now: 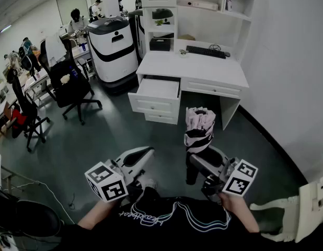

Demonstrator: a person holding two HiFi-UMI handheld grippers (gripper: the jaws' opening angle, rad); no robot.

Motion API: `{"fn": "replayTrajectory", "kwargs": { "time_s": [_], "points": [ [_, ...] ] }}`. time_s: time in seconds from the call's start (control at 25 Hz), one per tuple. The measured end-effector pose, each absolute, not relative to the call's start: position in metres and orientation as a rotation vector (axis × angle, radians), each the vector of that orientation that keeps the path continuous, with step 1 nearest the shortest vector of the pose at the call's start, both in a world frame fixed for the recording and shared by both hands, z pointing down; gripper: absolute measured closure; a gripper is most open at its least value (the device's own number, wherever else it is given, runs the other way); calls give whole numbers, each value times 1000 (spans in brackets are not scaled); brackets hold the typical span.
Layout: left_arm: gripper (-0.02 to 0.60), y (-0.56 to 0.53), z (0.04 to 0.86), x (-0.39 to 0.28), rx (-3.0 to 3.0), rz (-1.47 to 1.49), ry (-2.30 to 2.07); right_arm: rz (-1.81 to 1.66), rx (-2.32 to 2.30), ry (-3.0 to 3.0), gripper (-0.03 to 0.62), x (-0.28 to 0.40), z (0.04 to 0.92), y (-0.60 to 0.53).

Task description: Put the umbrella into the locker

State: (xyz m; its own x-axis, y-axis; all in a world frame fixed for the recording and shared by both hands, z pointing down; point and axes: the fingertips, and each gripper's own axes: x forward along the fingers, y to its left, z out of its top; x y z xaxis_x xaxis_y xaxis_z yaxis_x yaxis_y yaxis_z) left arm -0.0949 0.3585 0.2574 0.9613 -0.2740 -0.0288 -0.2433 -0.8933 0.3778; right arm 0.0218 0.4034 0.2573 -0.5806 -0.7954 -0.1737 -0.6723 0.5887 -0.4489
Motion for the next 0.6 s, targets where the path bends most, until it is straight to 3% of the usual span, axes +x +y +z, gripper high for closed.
{"fn": "replayTrajectory", "kwargs": {
  "time_s": [0.6],
  "points": [
    [576,348,256,-98,2725,-147,-391,-451,-1200,2439,373,32,246,399]
  ]
}}
